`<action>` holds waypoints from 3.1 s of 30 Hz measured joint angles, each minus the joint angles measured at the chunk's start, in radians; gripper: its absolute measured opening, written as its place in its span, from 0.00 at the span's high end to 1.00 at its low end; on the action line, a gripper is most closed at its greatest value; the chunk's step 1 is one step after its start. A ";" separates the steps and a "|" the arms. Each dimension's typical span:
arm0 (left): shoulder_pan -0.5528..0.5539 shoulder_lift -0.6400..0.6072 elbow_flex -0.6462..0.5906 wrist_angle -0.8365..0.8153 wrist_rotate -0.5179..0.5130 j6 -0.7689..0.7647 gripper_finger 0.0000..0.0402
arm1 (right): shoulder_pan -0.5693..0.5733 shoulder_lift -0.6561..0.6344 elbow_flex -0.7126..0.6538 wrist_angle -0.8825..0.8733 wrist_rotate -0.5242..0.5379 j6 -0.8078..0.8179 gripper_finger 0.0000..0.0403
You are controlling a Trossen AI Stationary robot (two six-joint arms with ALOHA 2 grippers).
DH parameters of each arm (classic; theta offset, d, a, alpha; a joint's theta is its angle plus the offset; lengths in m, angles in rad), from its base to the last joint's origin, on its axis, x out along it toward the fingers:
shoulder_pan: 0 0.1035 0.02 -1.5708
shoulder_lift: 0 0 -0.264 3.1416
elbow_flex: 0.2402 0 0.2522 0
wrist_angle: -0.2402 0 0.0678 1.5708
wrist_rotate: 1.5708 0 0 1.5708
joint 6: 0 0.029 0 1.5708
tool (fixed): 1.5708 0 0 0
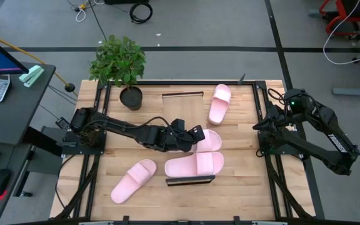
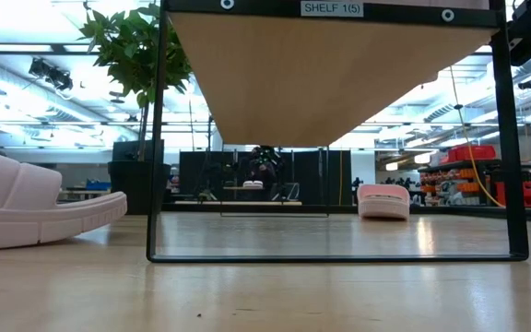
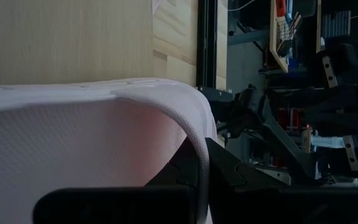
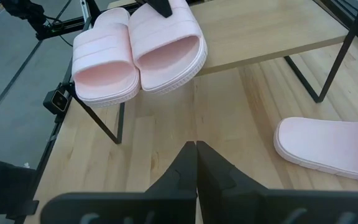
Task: Pick and place slides into the shelf
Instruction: Put the top left pink slipper on the shelf, then put the top pink slipper on the shelf
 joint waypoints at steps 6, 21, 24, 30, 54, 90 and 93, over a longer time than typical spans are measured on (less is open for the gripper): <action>-0.003 0.000 0.000 0.000 0.001 -0.005 0.97 | 0.000 0.000 0.000 0.000 0.000 0.000 1.00; -0.005 -0.002 0.000 -0.001 0.031 -0.010 0.84 | 0.000 0.000 0.000 0.000 0.000 0.000 1.00; -0.004 -0.002 0.000 -0.001 0.031 -0.008 0.85 | 0.000 0.000 0.000 0.000 0.000 0.000 1.00; -0.004 -0.002 0.000 -0.002 0.030 -0.003 0.84 | 0.000 0.000 0.000 0.000 0.000 0.000 1.00; -0.004 -0.002 0.000 -0.058 0.045 -0.003 0.55 | 0.000 0.000 0.000 0.000 0.000 0.000 1.00; -0.002 -0.075 0.000 -0.296 0.055 -0.028 0.50 | 0.000 0.000 0.000 0.000 0.000 -0.001 1.00; -0.003 -0.087 -0.001 -0.321 0.059 -0.027 0.49 | 0.000 0.000 0.000 0.000 0.000 -0.001 1.00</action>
